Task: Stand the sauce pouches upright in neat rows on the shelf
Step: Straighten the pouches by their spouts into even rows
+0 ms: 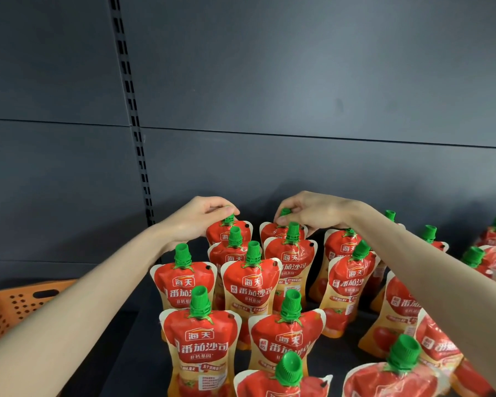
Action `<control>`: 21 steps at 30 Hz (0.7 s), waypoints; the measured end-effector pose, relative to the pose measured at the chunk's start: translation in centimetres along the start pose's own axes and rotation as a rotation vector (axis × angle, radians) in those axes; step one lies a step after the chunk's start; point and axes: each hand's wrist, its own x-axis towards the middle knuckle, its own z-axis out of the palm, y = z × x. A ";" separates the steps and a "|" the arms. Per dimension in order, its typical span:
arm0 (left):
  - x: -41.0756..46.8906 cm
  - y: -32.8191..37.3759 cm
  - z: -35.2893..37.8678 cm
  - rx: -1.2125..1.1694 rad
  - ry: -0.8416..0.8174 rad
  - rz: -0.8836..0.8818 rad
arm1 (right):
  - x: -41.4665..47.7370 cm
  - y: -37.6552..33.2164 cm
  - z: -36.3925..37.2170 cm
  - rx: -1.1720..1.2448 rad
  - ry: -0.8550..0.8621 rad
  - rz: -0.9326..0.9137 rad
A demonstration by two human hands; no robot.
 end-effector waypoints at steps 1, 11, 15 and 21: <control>0.0 -0.1 0.0 0.017 0.001 -0.001 | -0.1 0.0 0.0 0.002 -0.002 0.002; -0.2 0.4 0.2 0.081 0.032 0.004 | -0.7 0.1 0.1 0.063 0.055 -0.005; -0.4 0.7 0.1 0.099 0.037 0.010 | -1.0 0.0 0.2 0.077 0.080 -0.007; -0.5 0.9 0.0 0.110 0.067 0.003 | -1.4 -0.2 0.3 0.064 0.140 -0.026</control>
